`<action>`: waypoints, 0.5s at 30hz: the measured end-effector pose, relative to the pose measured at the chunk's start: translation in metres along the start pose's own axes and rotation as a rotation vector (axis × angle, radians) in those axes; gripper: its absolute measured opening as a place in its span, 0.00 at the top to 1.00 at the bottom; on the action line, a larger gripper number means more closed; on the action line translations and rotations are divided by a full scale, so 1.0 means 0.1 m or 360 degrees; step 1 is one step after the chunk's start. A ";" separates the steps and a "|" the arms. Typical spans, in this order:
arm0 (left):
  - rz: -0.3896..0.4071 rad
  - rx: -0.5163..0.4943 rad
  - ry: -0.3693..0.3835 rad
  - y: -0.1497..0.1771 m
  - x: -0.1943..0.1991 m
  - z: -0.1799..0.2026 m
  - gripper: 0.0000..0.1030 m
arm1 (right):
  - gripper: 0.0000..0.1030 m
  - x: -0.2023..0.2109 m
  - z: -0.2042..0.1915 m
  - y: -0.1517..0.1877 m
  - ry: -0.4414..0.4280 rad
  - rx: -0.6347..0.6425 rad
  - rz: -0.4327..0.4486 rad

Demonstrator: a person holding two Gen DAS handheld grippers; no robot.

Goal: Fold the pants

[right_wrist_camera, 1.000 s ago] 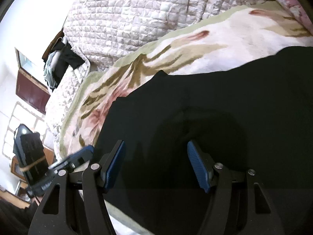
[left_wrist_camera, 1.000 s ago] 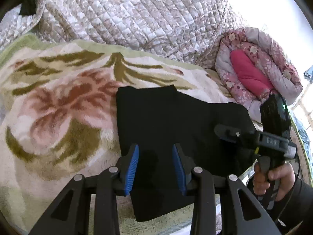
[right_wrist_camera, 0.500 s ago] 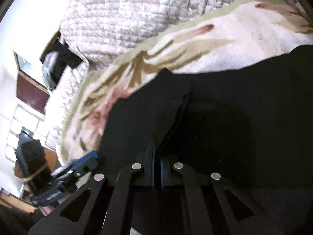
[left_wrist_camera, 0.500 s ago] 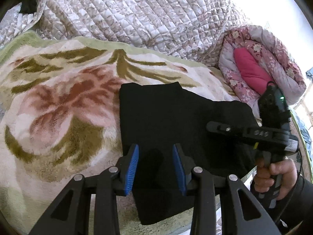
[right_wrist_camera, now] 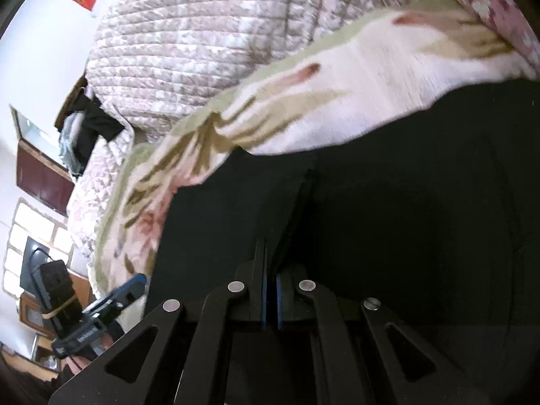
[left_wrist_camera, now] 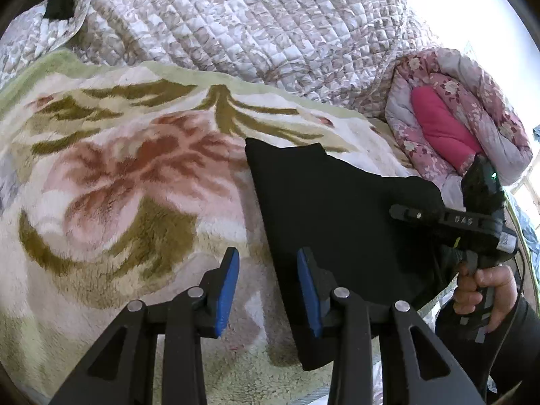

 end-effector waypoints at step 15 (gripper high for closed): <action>0.0016 -0.0101 0.0030 -0.19 -0.05 0.23 0.63 | 0.89 0.36 0.16 -0.09 0.0169 -0.0001 0.0196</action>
Point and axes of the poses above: each gripper's, at about its wrist camera, not at the fingertips, and x roughly against the way its jaws point, z to its right, y to its underside, the point moved 7 cm from there along -x, roughly the way its jaws point, and after that the axes turned 15 degrees about -x, right-handed, at the moved point
